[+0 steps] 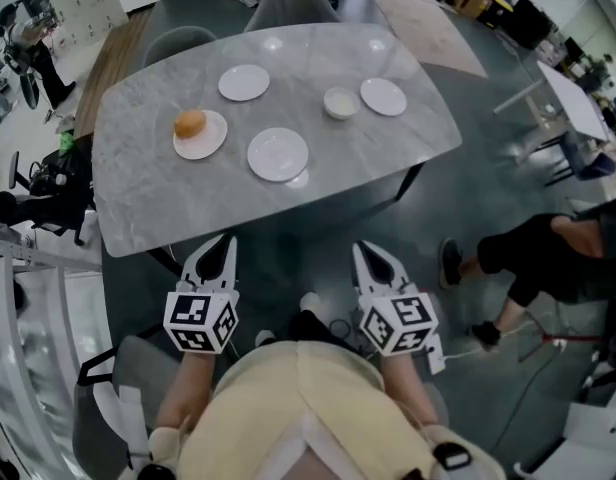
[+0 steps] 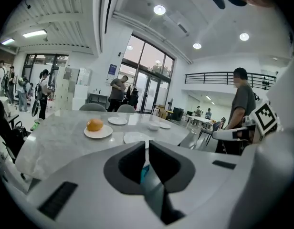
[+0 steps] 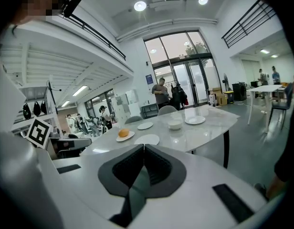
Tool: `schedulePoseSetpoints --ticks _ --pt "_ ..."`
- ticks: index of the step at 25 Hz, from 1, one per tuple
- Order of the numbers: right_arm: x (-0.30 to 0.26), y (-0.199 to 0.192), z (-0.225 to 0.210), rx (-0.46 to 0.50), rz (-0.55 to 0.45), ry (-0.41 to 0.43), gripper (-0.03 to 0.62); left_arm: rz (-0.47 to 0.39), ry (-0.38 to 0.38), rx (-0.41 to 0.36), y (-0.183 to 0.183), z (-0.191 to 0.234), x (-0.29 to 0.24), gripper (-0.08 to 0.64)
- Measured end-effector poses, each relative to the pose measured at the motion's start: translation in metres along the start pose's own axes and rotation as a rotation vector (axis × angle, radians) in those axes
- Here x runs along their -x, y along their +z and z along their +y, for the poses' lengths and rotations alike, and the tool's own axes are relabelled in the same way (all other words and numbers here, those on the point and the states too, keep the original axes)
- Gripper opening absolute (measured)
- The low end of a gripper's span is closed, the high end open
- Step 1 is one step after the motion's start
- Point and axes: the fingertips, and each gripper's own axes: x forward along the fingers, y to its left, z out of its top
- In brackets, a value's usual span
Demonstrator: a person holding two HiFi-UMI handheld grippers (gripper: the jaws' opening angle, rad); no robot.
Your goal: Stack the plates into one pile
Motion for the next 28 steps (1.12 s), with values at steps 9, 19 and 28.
schedulePoseSetpoints --ticks 9,19,28 --pt "-0.016 0.002 -0.048 0.034 0.032 0.046 0.005 0.033 0.027 0.043 0.004 -0.03 -0.053 0.084" --pt "-0.035 -0.006 -0.08 0.099 0.076 0.078 0.005 0.1 0.08 0.112 -0.005 -0.044 -0.088 0.131" --pt "-0.063 -0.013 -0.084 0.087 0.125 0.11 0.005 0.16 0.084 0.247 -0.012 -0.016 -0.126 0.133"
